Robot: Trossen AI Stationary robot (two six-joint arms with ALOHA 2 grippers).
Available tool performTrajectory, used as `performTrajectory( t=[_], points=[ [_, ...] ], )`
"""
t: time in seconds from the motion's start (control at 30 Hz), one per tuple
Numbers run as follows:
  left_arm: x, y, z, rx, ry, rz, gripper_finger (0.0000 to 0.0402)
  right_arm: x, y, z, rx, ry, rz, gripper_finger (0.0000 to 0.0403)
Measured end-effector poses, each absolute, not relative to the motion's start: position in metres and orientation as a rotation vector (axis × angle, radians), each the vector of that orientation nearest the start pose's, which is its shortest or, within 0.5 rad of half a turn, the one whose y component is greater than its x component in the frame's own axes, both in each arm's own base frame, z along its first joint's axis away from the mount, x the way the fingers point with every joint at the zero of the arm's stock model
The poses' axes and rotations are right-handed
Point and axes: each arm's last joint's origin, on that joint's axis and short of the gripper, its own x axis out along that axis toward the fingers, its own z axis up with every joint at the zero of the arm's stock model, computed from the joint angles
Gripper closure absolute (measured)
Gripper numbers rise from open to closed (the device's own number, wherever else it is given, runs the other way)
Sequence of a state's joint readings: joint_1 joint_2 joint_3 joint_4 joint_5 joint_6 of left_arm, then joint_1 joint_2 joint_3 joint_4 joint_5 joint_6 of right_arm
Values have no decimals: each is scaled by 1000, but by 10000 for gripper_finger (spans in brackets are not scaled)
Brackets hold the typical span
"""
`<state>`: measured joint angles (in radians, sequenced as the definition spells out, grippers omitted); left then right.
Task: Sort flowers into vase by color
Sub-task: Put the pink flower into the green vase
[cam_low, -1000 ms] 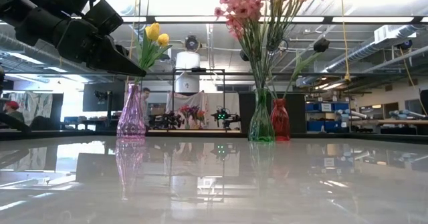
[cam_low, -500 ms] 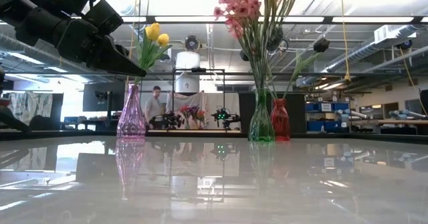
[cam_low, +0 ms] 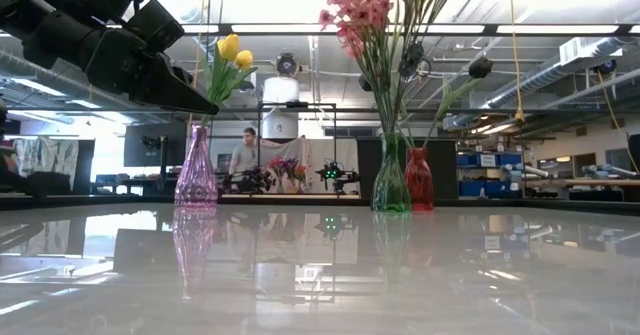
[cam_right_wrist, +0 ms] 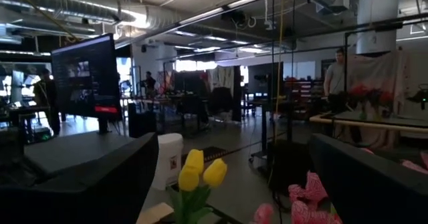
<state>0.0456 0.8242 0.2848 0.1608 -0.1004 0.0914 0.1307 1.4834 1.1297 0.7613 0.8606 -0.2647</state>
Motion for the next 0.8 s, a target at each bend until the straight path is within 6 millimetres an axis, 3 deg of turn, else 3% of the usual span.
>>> performTrajectory(
  t=[0.23, 0.47, 0.8],
  points=[
    [171, 11, 187, 100, 386, 127, 255, 328, 21, 371, -39, -261, -757, 7],
    [171, 11, 187, 100, 385, 127, 255, 331, 21, 362, -171, -133, -756, 7],
    [171, 11, 187, 101, 386, 127, 255, 332, 23, 355, -190, -72, -742, 7]
  ],
)
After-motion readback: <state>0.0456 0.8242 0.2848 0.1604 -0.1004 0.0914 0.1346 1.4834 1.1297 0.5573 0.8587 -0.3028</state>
